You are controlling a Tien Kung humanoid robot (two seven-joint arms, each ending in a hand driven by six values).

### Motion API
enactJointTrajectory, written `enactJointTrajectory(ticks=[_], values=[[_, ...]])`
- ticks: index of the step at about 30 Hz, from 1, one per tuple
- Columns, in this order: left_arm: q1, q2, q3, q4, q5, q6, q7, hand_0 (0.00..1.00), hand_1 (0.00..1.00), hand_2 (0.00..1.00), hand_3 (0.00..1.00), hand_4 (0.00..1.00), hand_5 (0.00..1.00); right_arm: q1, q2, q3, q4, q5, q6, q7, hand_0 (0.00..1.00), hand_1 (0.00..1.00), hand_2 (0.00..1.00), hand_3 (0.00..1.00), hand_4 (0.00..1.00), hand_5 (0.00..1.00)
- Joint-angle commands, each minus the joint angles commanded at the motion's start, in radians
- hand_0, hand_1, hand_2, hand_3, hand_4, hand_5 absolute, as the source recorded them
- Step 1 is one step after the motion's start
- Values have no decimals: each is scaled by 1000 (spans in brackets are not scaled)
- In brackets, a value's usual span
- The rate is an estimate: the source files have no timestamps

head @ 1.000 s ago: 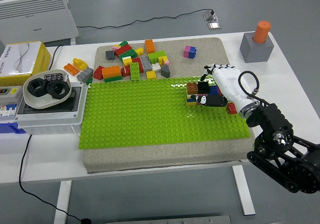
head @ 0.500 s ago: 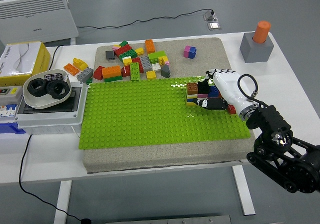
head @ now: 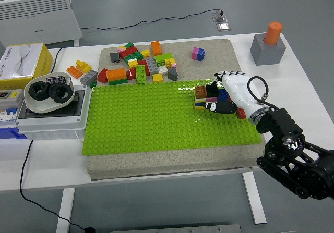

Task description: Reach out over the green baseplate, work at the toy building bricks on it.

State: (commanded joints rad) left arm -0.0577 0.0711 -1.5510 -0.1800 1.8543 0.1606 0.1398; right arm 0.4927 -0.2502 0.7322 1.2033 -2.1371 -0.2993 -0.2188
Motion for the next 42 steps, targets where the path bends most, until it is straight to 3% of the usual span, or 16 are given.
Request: enactJointTrajectory(ticks=[42], values=[[-1,-1,-1,0,-5,2,-2,688,383,383,456,106,2,-20,5,-13,-21,2,-11,7,781,798,833,602,890,569]])
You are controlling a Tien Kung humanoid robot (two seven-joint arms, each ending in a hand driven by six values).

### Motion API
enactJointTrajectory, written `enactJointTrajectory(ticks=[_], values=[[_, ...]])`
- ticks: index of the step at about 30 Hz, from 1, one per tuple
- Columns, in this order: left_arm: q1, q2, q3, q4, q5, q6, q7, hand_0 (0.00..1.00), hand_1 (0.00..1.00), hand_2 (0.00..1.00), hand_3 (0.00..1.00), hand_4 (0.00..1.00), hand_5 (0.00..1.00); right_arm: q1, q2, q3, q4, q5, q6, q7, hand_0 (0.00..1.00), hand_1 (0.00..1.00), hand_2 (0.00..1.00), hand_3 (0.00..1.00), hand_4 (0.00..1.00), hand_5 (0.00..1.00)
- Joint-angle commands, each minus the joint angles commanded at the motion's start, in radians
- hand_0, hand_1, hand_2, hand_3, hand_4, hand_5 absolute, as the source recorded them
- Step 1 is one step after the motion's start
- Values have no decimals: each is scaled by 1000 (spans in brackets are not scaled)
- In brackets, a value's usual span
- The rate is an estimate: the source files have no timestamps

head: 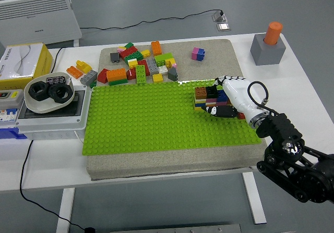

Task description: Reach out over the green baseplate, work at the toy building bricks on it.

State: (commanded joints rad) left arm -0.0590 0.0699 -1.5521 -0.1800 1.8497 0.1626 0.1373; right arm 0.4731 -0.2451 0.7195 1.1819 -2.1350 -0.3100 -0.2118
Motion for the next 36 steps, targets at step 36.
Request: enactJointTrajectory(ticks=[36], values=[[3,-9,4,0,-1,2,6,691,384,388,457,113,2,-147,-19,193,162,194,-99,111,769,785,818,609,888,566]])
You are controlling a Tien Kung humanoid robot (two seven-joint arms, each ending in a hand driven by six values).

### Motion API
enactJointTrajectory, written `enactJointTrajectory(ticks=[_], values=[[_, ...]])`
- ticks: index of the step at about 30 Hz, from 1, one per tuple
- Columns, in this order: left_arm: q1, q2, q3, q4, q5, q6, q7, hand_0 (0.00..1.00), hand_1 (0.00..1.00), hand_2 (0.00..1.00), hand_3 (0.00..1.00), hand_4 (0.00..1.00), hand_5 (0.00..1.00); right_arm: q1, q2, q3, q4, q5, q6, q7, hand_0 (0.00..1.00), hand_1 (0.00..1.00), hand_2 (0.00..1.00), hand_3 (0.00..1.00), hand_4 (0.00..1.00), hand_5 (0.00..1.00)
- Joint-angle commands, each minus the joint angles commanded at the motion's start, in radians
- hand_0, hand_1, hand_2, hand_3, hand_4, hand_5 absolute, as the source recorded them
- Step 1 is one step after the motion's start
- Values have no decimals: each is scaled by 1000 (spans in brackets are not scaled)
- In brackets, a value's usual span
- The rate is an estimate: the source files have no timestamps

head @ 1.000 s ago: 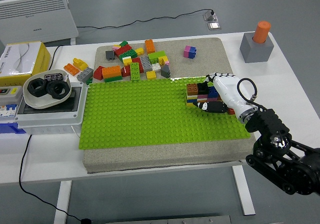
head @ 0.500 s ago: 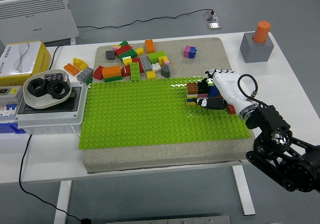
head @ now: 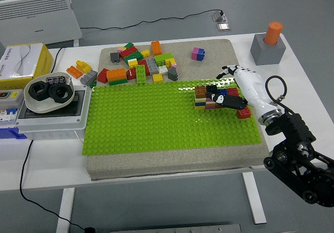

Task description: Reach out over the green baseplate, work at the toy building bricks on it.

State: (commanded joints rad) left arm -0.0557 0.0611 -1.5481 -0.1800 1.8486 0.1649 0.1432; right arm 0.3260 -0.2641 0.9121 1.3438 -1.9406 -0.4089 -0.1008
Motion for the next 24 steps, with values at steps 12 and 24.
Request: enactJointTrajectory(ticks=[12,24], values=[[6,-5,15,0,2,-10,1,705,399,412,470,195,2,-155,-1,113,39,243,-69,168,612,556,686,644,837,383],[1,-13,40,0,-34,-12,-17,705,419,433,483,345,2,-168,8,146,44,336,-79,201,571,493,652,635,786,375]])
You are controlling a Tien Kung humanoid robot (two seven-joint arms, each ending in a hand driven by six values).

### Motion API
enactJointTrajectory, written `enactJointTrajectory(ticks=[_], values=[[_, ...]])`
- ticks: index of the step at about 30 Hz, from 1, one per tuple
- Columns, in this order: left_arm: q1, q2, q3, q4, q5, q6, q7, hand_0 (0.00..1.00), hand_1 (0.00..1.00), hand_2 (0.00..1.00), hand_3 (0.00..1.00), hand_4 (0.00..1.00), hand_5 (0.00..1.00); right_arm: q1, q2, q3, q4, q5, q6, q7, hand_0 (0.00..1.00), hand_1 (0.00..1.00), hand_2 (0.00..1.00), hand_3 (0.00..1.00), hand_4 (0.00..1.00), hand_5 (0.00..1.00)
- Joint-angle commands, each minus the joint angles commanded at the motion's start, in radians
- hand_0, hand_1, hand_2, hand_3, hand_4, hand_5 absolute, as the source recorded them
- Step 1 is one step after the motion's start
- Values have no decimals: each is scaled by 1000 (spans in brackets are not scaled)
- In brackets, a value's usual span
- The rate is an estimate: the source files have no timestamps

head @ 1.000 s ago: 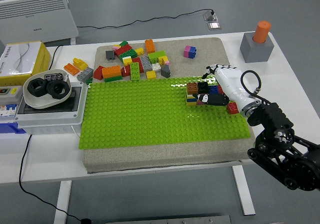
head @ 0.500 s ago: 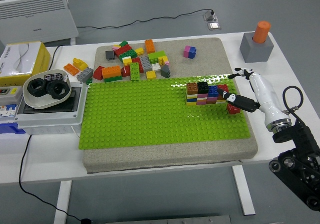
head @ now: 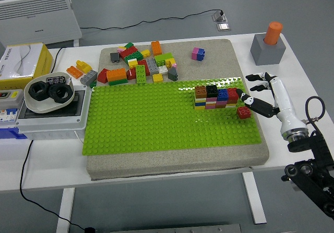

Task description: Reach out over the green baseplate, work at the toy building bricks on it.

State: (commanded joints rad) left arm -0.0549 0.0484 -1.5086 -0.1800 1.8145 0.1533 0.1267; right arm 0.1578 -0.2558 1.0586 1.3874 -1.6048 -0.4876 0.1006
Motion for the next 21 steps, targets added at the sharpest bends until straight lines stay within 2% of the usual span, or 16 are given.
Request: enactJointTrajectory(ticks=[13,21], values=[[-8,-4,72,0,-74,5,-28,705,424,440,488,368,2,4,2,3,21,-19,-1,-17,600,499,648,627,803,412],[-7,0,87,0,-99,4,-28,705,426,442,490,371,8,-13,10,-8,19,-14,0,-19,601,503,647,625,794,402]])
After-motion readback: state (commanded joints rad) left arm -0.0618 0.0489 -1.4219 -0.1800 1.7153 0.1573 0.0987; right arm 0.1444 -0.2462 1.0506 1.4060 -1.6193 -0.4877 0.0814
